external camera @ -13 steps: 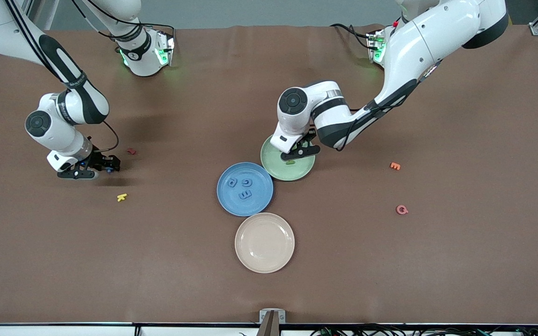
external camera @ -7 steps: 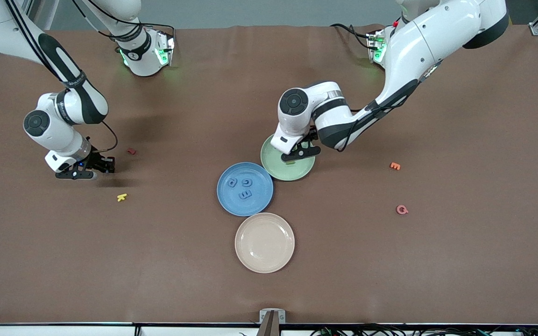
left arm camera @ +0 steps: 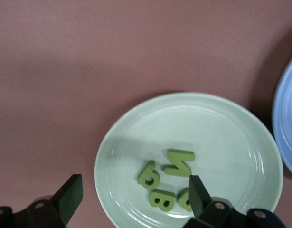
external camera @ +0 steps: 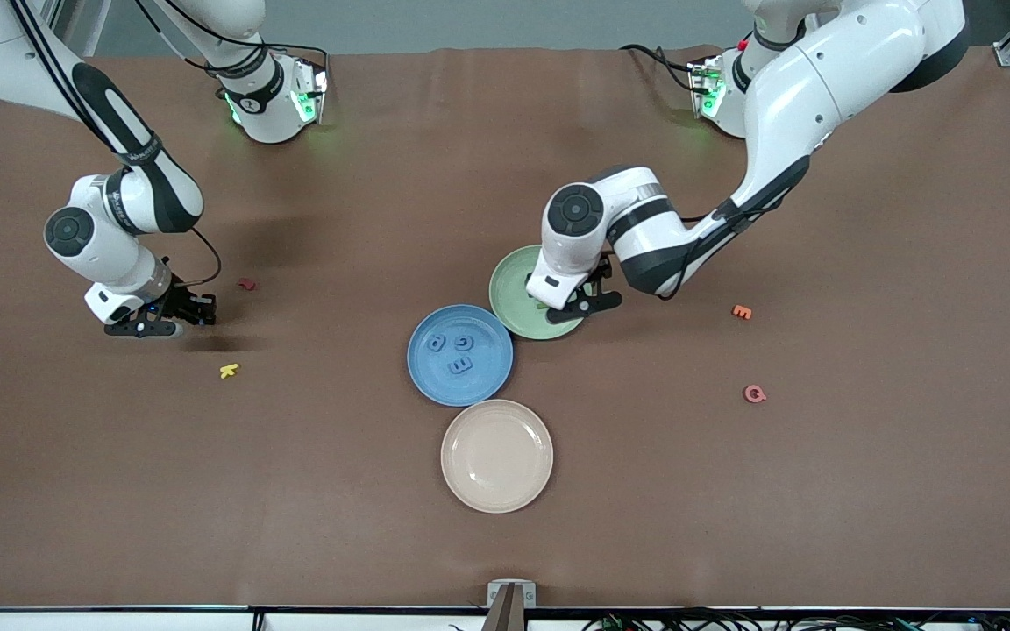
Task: Sort letters by color into matching plates
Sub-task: 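Place the blue plus on the blue plate while the left arm returns to rest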
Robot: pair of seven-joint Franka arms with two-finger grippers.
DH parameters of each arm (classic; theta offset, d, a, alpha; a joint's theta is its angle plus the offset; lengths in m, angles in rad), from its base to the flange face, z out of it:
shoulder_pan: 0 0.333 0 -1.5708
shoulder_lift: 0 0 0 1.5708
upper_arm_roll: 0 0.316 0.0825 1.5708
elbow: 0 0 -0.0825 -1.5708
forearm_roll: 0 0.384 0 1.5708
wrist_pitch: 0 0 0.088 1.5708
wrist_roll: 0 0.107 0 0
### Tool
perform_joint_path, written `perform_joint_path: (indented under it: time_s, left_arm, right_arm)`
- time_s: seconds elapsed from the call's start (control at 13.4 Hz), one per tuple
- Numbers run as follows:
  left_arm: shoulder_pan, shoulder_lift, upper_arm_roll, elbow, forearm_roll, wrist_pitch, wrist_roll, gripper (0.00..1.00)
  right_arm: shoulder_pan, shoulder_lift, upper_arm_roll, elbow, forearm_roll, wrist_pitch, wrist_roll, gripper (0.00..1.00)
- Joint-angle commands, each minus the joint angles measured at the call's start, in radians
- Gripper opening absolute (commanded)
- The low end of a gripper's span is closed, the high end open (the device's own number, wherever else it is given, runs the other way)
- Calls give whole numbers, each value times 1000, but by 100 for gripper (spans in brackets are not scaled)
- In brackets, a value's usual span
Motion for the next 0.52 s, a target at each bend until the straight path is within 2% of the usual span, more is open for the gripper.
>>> perform_joint_path:
  time_s: [0.0, 0.07, 0.3, 0.45]
  left_arm:
    - [17, -47, -1, -5, -17, 2, 50, 98]
    - [33, -60, -1, -14, -29, 2, 76, 98]
    - [50, -128, 12, -23, -170, 2, 232, 98]
    - [49, -186, 68, -29, -257, 2, 354, 98]
  right_arm:
    - [29, 17, 48, 30, -16, 3, 99, 0]
    - [60, 17, 50, 35, -16, 2, 147, 0]
    - [204, 17, 50, 96, -16, -76, 356, 0]
    - [319, 23, 50, 163, -13, -148, 528, 0]
